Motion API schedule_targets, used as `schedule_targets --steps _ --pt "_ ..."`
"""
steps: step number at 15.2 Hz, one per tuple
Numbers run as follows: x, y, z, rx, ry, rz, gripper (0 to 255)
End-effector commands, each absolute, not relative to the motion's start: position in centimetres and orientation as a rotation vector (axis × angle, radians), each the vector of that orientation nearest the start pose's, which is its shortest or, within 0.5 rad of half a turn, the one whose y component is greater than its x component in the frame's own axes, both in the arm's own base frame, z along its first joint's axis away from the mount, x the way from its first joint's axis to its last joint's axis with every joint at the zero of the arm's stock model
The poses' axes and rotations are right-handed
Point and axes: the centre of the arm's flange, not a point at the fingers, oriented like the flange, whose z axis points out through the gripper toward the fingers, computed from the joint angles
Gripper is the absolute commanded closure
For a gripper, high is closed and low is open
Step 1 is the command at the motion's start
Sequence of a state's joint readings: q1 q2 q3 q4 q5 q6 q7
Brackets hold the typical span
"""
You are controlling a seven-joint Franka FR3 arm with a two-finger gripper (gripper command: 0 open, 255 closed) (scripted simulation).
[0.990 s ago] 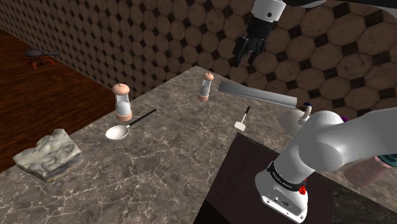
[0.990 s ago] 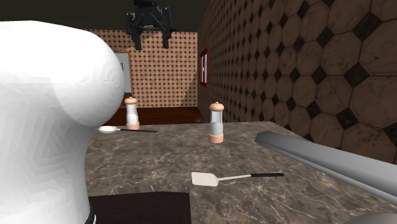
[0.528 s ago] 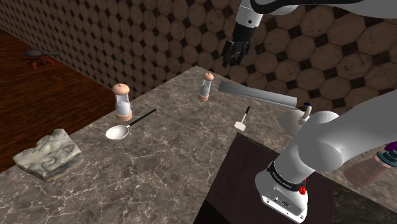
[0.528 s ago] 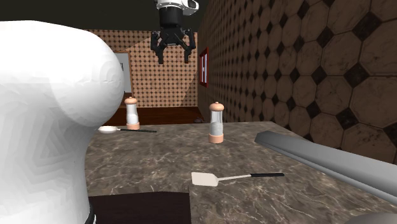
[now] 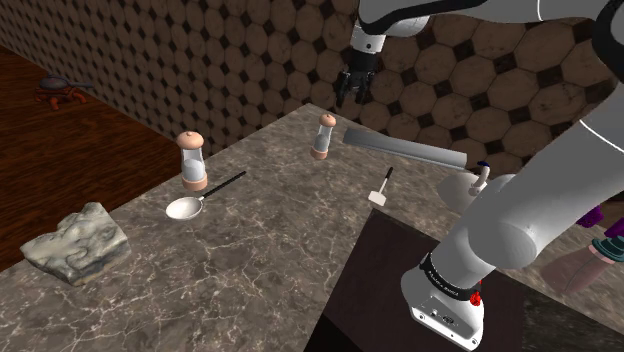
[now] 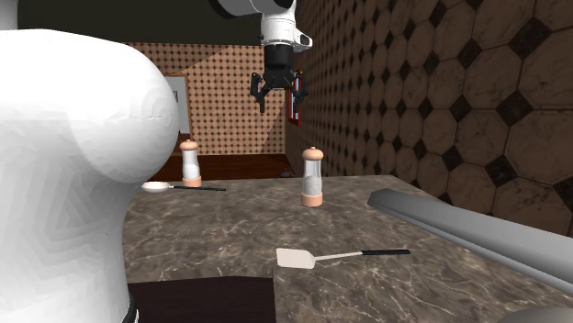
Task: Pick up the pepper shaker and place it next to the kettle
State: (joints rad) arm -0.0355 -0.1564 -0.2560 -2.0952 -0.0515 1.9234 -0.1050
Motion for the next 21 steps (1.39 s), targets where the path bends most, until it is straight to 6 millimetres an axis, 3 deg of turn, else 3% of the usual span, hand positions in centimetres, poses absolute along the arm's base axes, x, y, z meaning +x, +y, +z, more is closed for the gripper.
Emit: schedule_targets --steps 1,13,21 --pt "50.4 -16.8 47.1 -3.135 0.248 0.048 0" --pt "62.0 -25.2 38.9 -3.126 0.189 0.136 0" --pt "62.1 -25.4 34.6 -3.126 0.187 0.139 0"
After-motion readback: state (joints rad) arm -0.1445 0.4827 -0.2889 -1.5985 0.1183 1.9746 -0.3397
